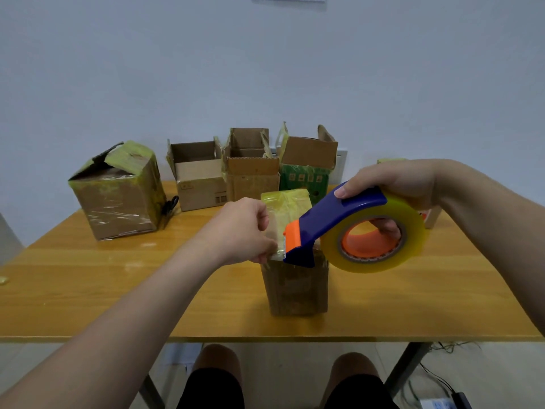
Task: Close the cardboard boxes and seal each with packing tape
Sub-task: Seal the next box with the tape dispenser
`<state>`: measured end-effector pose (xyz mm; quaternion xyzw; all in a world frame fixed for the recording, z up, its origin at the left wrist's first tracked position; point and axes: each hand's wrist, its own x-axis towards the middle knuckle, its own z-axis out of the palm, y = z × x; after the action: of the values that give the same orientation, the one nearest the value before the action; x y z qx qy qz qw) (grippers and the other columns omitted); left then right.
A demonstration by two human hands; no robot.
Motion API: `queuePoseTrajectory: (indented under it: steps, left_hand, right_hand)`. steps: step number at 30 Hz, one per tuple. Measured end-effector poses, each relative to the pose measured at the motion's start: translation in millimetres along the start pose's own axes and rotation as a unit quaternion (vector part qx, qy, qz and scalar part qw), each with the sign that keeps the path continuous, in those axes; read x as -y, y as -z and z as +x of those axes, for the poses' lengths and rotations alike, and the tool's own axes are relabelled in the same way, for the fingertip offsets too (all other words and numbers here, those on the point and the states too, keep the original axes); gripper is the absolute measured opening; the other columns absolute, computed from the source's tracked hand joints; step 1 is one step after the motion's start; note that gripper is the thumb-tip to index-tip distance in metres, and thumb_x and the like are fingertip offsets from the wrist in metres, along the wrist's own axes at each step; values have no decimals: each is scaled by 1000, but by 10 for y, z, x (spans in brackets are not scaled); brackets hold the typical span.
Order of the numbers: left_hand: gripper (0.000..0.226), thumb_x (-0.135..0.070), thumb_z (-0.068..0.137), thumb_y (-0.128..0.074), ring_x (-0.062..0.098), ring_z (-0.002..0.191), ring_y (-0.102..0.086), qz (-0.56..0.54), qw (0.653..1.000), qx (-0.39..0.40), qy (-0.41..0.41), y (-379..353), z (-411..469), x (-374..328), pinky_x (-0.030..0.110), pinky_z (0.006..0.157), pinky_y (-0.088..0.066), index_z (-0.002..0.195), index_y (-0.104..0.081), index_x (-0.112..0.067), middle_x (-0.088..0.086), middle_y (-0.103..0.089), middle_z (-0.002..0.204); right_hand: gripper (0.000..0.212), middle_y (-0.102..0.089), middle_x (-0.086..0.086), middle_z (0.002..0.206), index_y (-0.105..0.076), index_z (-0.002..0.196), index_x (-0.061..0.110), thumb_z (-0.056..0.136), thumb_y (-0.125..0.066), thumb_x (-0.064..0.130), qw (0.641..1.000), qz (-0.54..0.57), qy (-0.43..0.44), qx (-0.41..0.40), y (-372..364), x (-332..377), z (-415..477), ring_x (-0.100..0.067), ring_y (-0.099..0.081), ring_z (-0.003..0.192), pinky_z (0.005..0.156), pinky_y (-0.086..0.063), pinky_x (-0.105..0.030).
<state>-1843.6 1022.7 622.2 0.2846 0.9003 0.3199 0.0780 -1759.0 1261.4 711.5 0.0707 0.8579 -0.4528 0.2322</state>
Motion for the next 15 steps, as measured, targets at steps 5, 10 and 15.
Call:
queuePoseTrajectory:
  steps: [5,10,15]
  left_hand:
    - [19,-15,91,-78,6,61,-74,-14,999,-30,-9,-21,-43,86,31,61,-64,94,-60,-11,1,-74,78]
    - [22,-18,90,-80,4,61,-73,-49,995,-82,-20,-144,-93,183,31,60,-61,90,-58,-14,-1,-75,76]
    - [23,-13,95,-74,15,64,-75,-148,987,-65,-4,-139,-117,214,36,63,-62,97,-52,-8,9,-75,79]
  right_hand:
    - [41,-65,-24,81,-80,90,12,78,-67,49,1000,-1,-2,-5,24,52,61,-24,-60,50,51,-55,-30]
    - [35,-64,-24,82,-82,85,17,76,-66,47,1000,-2,-6,1,9,45,88,-24,-60,49,51,-55,-30]
    - [36,-67,-20,78,-82,86,17,71,-73,49,1000,-7,4,17,25,27,94,-23,-61,50,51,-55,-30]
